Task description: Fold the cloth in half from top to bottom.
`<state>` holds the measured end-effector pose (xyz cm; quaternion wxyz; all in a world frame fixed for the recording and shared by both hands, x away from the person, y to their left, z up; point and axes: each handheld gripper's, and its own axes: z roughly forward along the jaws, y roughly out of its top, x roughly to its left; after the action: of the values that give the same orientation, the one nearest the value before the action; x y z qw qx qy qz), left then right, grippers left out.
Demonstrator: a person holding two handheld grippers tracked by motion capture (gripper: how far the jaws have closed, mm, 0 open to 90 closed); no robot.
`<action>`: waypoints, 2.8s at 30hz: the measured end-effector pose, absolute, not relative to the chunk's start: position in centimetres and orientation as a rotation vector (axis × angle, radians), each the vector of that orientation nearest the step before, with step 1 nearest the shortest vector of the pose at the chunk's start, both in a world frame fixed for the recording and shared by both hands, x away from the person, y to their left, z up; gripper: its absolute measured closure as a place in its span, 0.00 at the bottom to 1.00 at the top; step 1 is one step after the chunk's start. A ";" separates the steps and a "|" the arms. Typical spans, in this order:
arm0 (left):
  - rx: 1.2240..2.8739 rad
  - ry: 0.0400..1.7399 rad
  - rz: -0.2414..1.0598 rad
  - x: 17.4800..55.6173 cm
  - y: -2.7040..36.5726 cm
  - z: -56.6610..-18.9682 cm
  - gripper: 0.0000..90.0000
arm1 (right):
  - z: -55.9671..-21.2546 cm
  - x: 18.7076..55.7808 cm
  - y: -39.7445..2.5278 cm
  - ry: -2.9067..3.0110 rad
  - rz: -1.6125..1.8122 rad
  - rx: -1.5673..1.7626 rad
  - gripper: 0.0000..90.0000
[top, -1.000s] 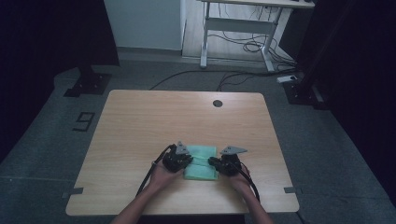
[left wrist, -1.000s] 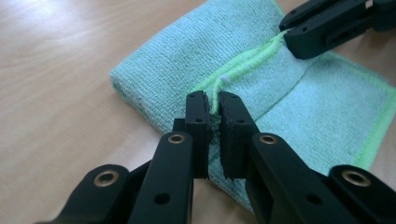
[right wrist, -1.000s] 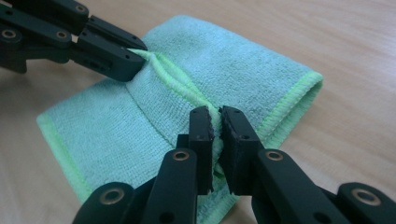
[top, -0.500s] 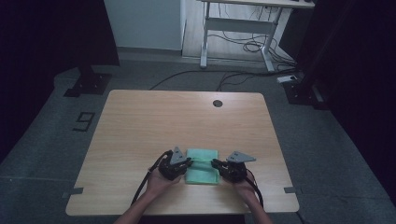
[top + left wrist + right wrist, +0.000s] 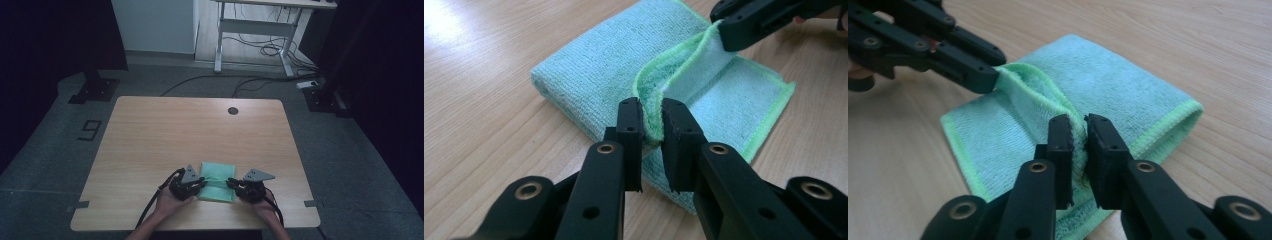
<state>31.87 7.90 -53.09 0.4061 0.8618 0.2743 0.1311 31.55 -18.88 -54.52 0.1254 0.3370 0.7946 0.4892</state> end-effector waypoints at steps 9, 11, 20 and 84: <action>2.166 0.657 0.295 31.0 8.3 -53.2 0.81 | -54.0 30.1 -19.4 2.353 1.482 0.940 0.73; 2.166 0.650 0.293 30.9 8.3 -53.3 0.80 | -53.7 29.9 -19.7 2.330 1.511 0.948 0.70; 2.172 0.622 0.304 30.3 8.3 -53.4 0.83 | -52.9 32.0 -20.0 2.266 1.533 1.031 0.65; 2.235 0.697 0.191 32.4 6.3 -54.0 0.59 | -55.2 28.3 -16.8 2.442 1.133 0.957 0.38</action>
<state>32.37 6.30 -54.03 0.3860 0.8777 0.2739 0.0749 28.34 -16.84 -55.20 0.1417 0.3316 0.8461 0.3925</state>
